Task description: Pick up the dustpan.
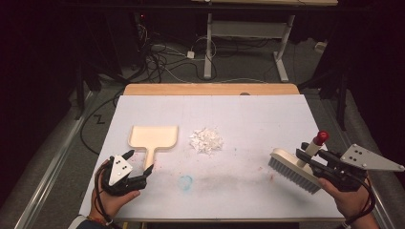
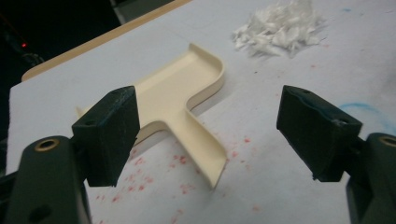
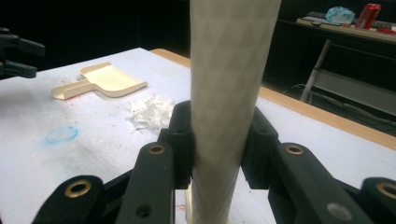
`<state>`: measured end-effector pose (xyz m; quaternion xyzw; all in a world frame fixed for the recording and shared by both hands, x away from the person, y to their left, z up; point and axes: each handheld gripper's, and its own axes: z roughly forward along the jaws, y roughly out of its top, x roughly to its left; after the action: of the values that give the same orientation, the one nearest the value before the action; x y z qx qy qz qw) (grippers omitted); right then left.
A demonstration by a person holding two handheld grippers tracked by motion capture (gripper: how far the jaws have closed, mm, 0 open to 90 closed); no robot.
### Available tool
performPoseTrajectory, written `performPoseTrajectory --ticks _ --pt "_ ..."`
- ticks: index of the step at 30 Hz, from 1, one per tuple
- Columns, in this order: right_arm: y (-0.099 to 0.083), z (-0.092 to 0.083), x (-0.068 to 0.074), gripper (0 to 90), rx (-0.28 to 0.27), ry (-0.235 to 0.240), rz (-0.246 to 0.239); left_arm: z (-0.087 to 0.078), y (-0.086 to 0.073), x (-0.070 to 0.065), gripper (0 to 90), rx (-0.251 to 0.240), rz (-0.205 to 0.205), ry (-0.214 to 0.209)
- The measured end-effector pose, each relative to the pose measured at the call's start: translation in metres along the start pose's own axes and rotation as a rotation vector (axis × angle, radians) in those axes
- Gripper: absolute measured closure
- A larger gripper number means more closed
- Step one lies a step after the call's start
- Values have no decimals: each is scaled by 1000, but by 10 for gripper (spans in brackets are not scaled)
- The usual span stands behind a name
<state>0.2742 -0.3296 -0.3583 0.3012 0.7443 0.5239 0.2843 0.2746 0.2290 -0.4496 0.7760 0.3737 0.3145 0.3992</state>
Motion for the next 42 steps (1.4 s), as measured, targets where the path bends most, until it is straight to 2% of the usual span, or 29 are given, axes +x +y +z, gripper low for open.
performPoseTrajectory --ticks 3,9,12,13,16,20,22,23,24,25,26,27,29,30,31,32,33,34,40,42 --pt "-1 0 0 699 0 1 -5 0 -1 1 211 11 -11 0" --pt "-1 2 -1 698 -2 -7 0 6 -1 -2 197 81 -23 -2" --pt "1 2 -1 698 -8 -6 11 8 -2 -3 197 113 -53 -14" --pt "1 2 -1 698 -10 -8 12 8 -2 -3 197 127 -68 -6" --pt "0 6 -2 698 6 -7 11 10 -2 -4 197 143 -132 -19" --pt "0 9 -2 698 16 -2 -7 24 3 -7 201 192 -140 -1" --pt "-1 9 -2 698 14 4 -2 35 6 -6 203 224 -144 1" --pt "-1 9 -3 699 12 4 -6 42 8 -6 206 250 -122 20" --pt "-1 9 -2 698 11 2 -10 53 12 -4 213 272 -138 30" --pt "-1 9 -1 698 11 -1 -13 53 12 -4 222 272 -138 30" --pt "0 9 -1 698 14 2 -18 68 13 1 237 321 -173 39" --pt "0 9 -1 698 16 4 -16 68 13 1 252 321 -173 39" --pt "0 9 -1 698 12 5 -11 82 12 4 290 372 -173 69" --pt "0 9 -1 698 14 1 -10 86 11 6 317 381 -192 73" --pt "0 9 -1 698 16 -4 -12 86 11 6 328 381 -192 73" --pt "-1 9 0 698 19 -5 -14 89 8 15 339 372 -260 22" --pt "-2 10 0 698 19 -4 -16 89 8 15 368 372 -260 22" --pt "-3 11 0 698 24 -1 -14 91 6 21 401 356 -319 6" --pt "-4 16 2 698 39 12 -11 97 10 27 615 373 -301 23" --pt "-5 17 2 698 42 13 -11 100 13 28 636 383 -285 20"
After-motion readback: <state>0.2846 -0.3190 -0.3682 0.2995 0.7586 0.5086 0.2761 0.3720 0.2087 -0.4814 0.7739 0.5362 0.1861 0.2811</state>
